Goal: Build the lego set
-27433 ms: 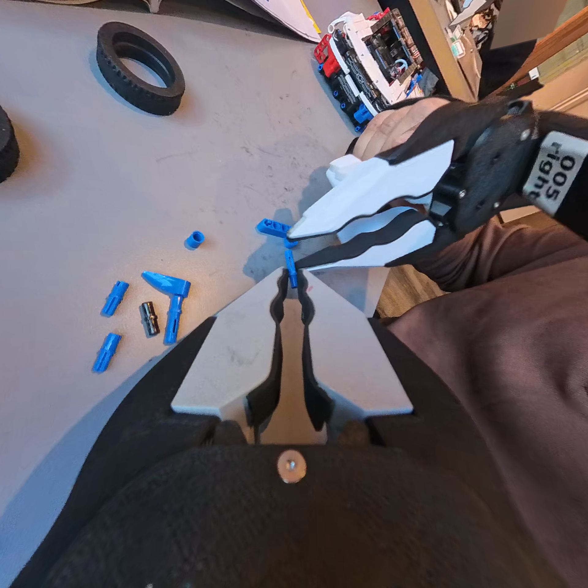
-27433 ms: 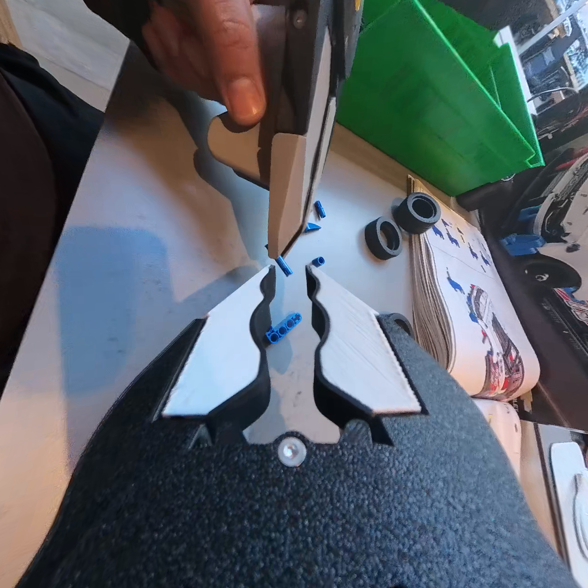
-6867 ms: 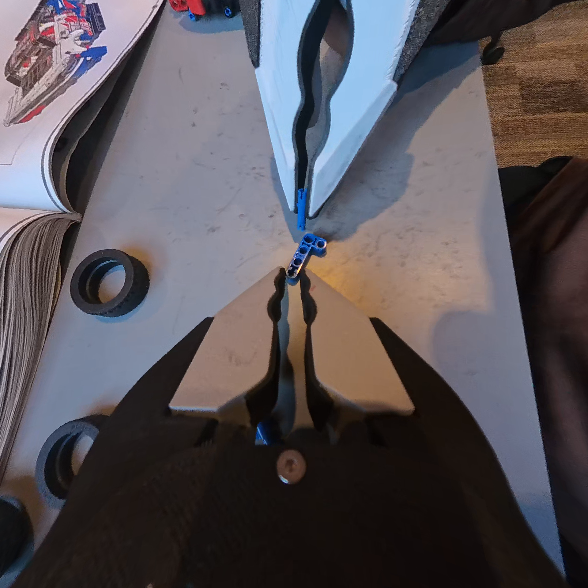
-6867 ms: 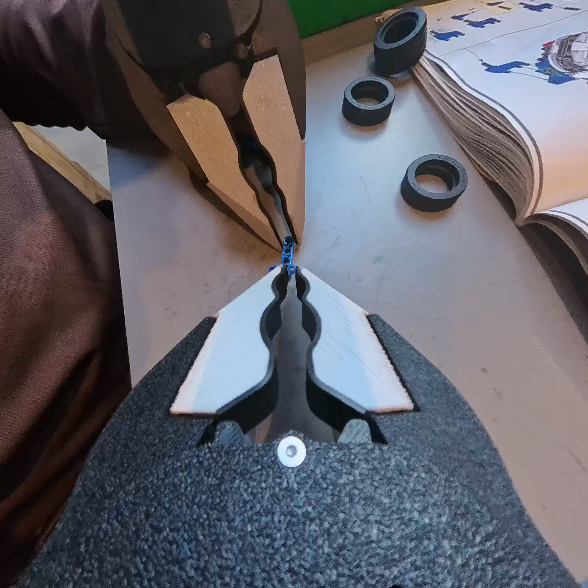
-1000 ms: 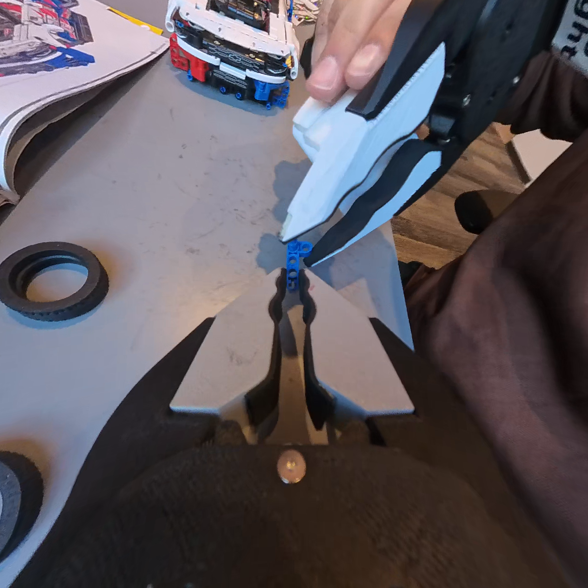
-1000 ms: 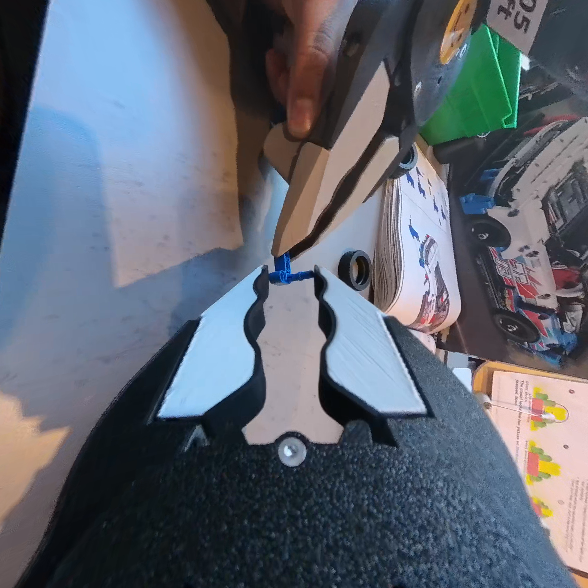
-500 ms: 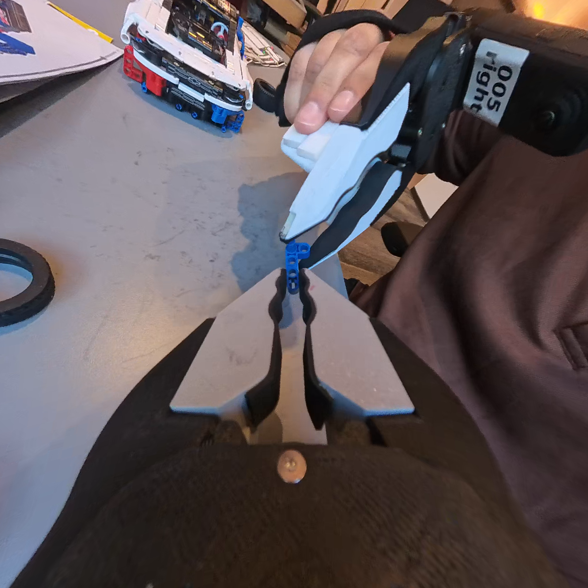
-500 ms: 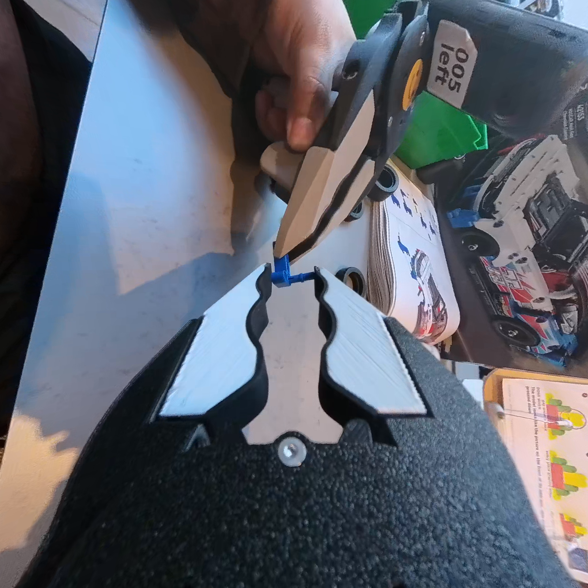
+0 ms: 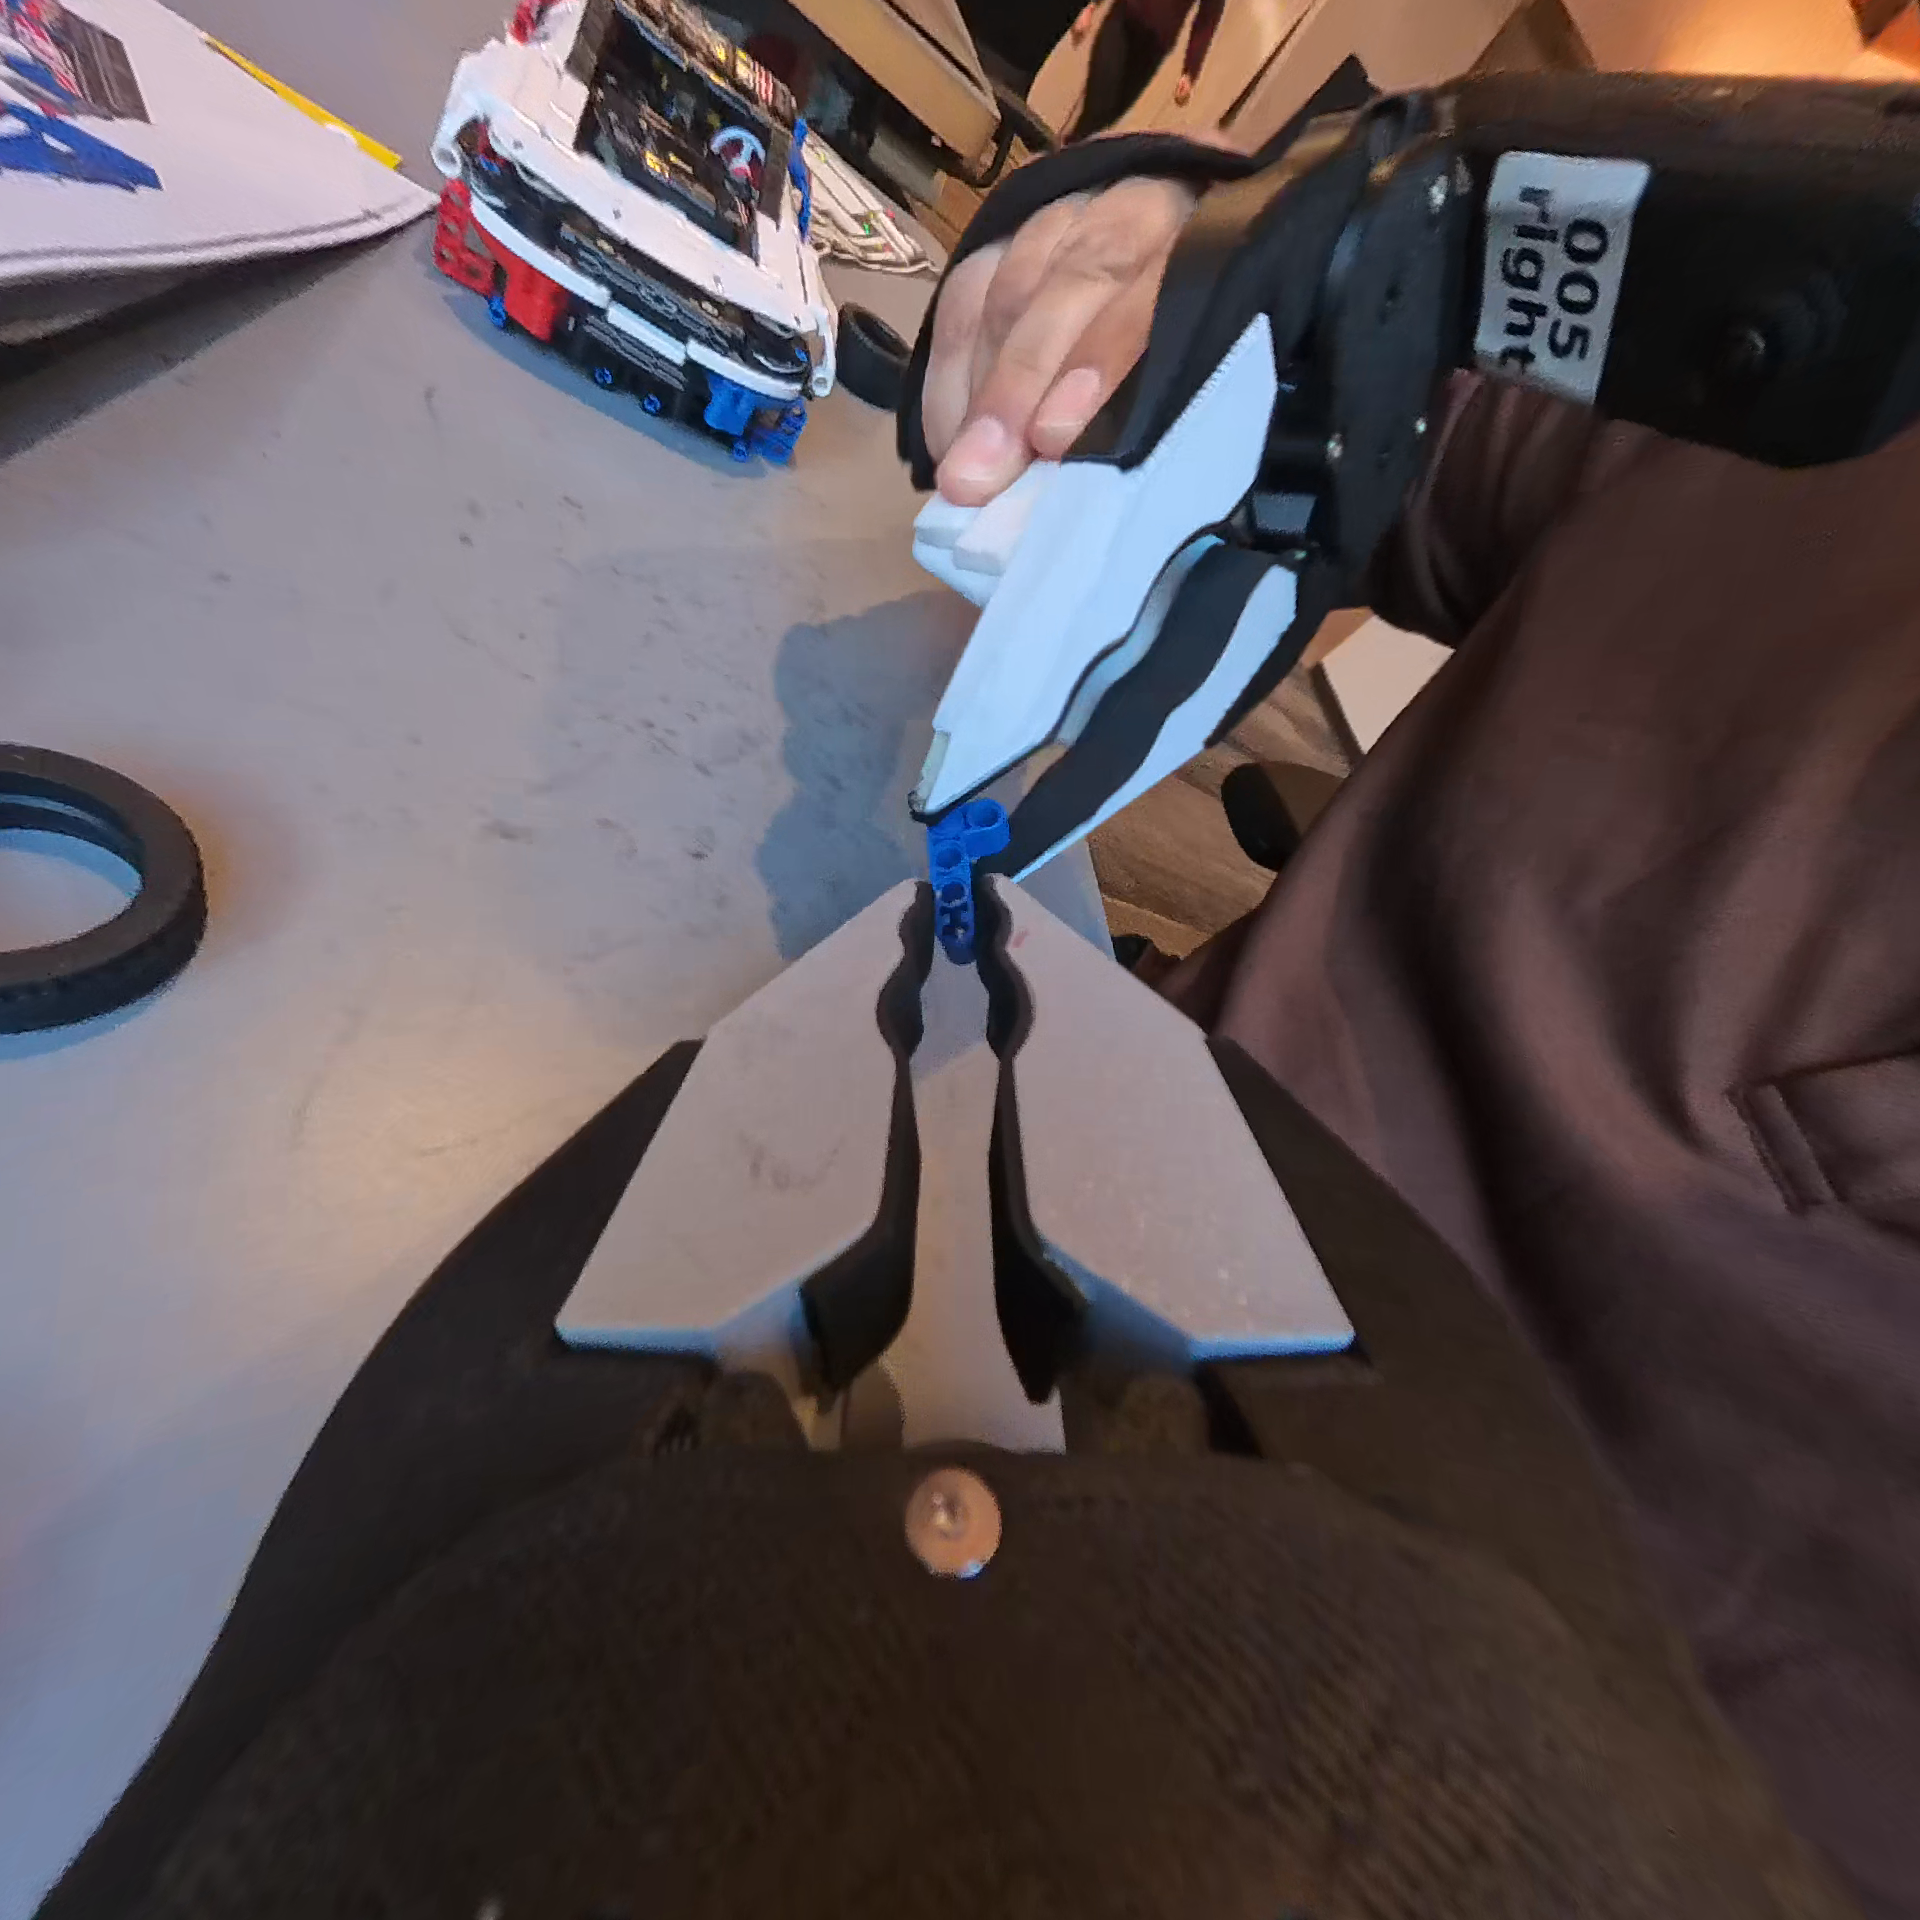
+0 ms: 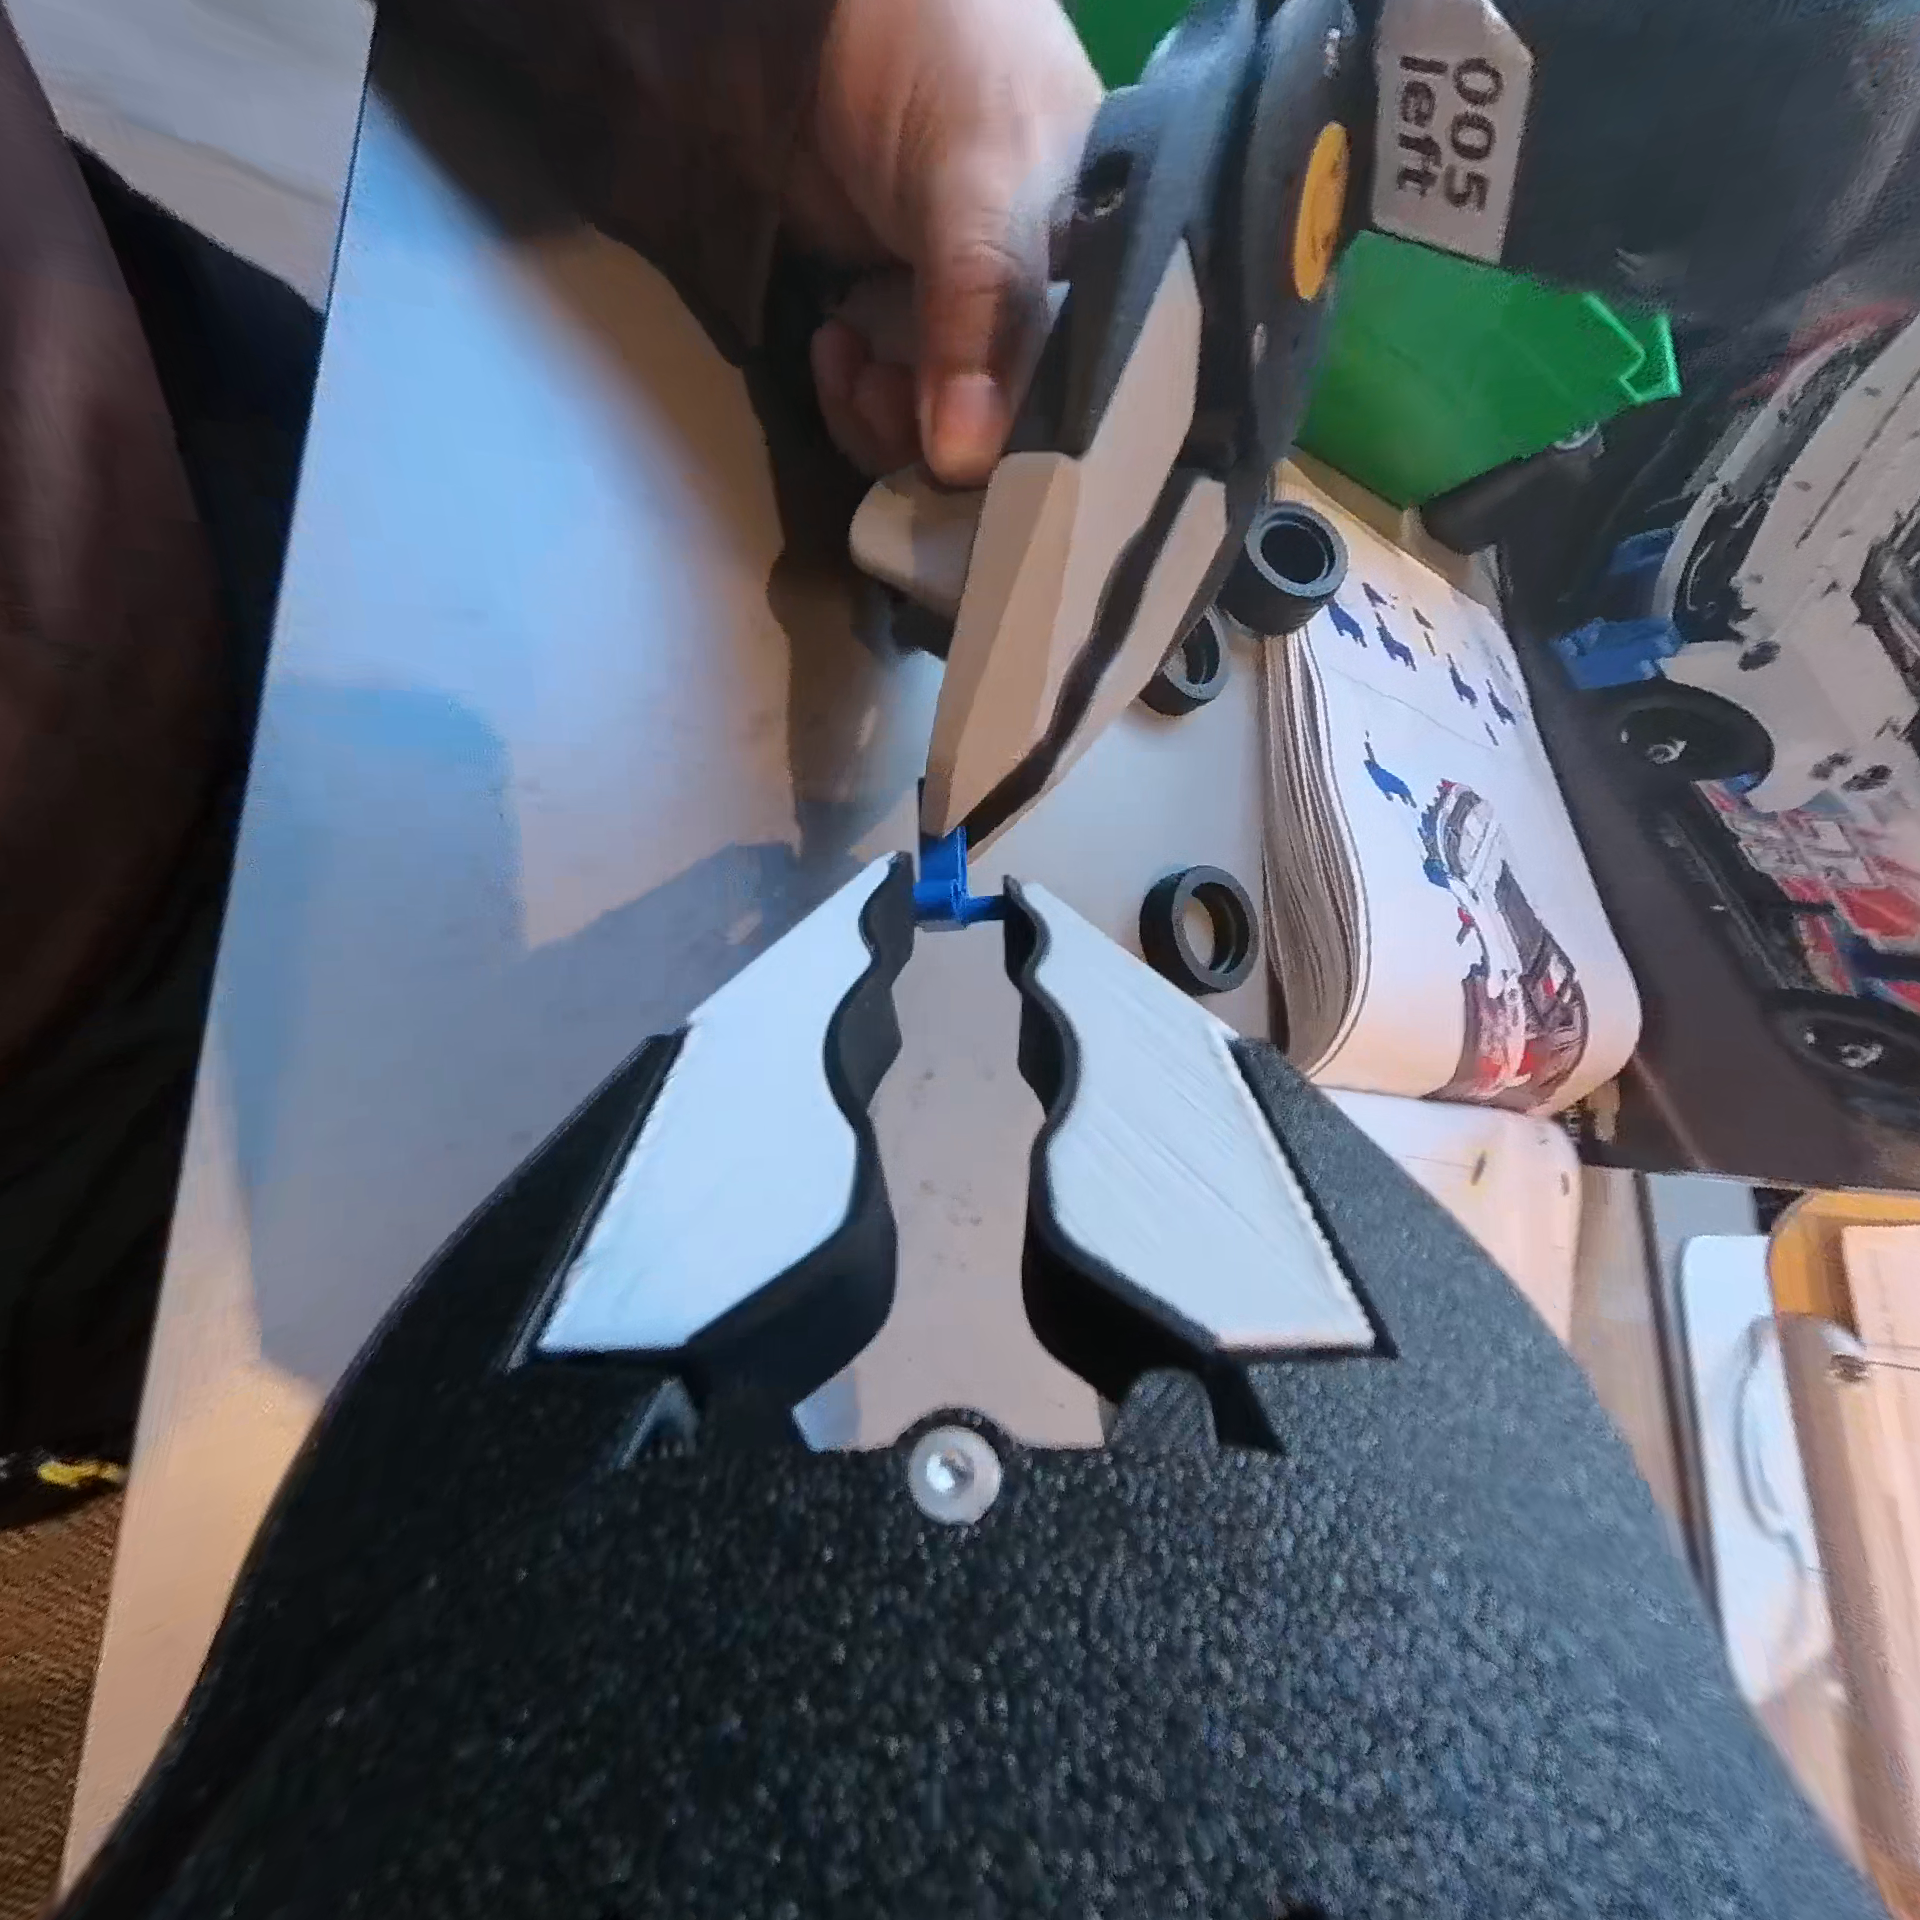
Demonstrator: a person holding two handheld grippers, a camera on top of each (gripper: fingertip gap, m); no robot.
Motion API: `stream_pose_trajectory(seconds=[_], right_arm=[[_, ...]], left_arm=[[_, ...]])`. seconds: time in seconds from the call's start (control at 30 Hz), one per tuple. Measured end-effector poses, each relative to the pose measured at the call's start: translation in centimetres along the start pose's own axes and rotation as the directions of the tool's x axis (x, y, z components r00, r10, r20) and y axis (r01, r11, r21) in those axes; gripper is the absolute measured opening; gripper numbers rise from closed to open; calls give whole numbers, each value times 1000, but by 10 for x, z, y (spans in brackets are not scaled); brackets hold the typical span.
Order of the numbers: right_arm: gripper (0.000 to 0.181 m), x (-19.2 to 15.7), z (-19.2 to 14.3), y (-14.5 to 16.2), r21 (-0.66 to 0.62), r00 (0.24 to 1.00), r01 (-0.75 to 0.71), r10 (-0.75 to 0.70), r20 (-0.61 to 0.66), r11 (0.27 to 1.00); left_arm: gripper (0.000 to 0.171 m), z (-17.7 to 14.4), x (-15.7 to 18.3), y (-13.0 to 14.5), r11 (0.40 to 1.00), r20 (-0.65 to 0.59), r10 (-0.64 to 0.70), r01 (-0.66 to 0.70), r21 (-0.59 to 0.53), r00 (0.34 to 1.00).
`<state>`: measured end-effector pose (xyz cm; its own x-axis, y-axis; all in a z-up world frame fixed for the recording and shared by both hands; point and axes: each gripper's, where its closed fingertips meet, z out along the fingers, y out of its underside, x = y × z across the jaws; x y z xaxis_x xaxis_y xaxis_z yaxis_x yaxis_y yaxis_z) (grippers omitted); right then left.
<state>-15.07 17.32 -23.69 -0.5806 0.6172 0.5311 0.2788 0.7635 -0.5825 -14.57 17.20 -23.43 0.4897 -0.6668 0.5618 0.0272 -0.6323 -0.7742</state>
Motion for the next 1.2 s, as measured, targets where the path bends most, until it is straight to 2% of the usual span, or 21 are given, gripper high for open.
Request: stream_pose_trajectory(seconds=[0.1, 0.23, 0.33, 0.43, 0.5, 0.57, 0.63, 0.67, 0.73, 0.8, 0.87, 0.9, 1.07, 1.2], right_arm=[[17, 2, 1, 2, 5, 999, -29, 30, -13, 1000], [20, 15, 2, 6, 17, 991, -22, 24, -135, 1000], [28, 17, 0, 12, 50, 977, -182, 186, -103, 982], [32, 26, -12, 16, 155, 902, -417, 429, -53, 896], [35, 26, -17, 15, 207, 821, -566, 567, 58, 798], [45, 25, -16, 17, 208, 738, -674, 657, 151, 709], [42, 17, -13, 14, 193, 695, -719, 677, 244, 668], [41, 16, -11, 15, 190, 691, -722, 677, 253, 666], [20, 8, -6, 15, 175, 698, -711, 656, 285, 681], [22, -1, -1, 16, 152, 710, -695, 638, 299, 702], [36, -5, 3, 17, 136, 718, -685, 631, 295, 716], [36, -8, 4, 15, 135, 716, -684, 624, 313, 717], [16, -4, 4, 12, 179, 760, -640, 581, 291, 747], [16, 2, 8, 13, 187, 779, -619, 566, 270, 763]], left_arm=[[4, 1, -4, 0, 1000, 35, 26, -26, -3, 999], [4, -2, -14, -9, 999, 79, 0, -4, 49, 997], [4, -5, -21, -10, 996, 93, -47, 40, 74, 995], [4, -8, -28, -9, 997, 145, -38, 29, 69, 989], [4, -5, -23, -11, 998, 155, 37, -46, 52, 987], [4, 2, -15, -10, 988, 170, 150, -153, 8, 974], [4, 8, -14, -4, 964, 214, 264, -256, -67, 940], [4, 10, -14, 1, 948, 226, 315, -298, -108, 922], [4, 13, -15, 5, 921, 246, 388, -359, -155, 888], [4, 14, -13, 5, 912, 249, 407, -379, -155, 879], [4, 13, -13, 2, 917, 248, 398, -375, -138, 883], [4, 12, -13, 1, 920, 244, 392, -371, -129, 887], [4, 8, -12, 0, 918, 251, 396, -378, -117, 883], [4, 3, -17, -3, 918, 293, 396, -380, -111, 870]])
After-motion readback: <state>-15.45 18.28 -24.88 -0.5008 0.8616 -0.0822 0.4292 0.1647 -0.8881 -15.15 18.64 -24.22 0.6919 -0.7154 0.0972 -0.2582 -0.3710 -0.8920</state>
